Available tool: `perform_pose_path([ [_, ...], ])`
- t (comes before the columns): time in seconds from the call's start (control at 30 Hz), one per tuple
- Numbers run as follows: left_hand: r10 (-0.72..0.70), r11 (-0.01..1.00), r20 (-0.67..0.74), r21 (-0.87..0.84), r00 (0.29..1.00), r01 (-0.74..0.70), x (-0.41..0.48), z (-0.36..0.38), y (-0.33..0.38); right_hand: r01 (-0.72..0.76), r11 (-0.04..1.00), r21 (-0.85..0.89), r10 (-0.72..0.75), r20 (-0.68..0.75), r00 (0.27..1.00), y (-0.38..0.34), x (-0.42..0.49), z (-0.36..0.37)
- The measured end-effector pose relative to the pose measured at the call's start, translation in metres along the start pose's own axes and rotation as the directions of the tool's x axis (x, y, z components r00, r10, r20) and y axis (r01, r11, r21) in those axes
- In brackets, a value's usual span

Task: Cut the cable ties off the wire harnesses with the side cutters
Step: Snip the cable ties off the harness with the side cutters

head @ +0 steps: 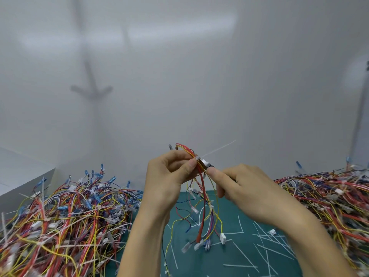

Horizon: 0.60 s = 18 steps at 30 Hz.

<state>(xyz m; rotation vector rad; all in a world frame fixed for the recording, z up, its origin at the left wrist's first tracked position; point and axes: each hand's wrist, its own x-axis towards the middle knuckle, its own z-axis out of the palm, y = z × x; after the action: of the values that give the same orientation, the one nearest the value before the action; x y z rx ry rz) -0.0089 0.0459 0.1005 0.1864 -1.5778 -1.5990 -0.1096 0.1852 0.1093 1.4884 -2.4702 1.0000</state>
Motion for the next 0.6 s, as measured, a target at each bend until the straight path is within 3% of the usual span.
perform_pose_path([
  [0.6, 0.032, 0.993, 0.015, 0.113, 0.999, -0.034, 0.0001, 0.0003, 0.0015, -0.028, 0.996, 0.081, 0.021, 0.083, 0.996, 0.0037, -0.0007, -0.0015],
])
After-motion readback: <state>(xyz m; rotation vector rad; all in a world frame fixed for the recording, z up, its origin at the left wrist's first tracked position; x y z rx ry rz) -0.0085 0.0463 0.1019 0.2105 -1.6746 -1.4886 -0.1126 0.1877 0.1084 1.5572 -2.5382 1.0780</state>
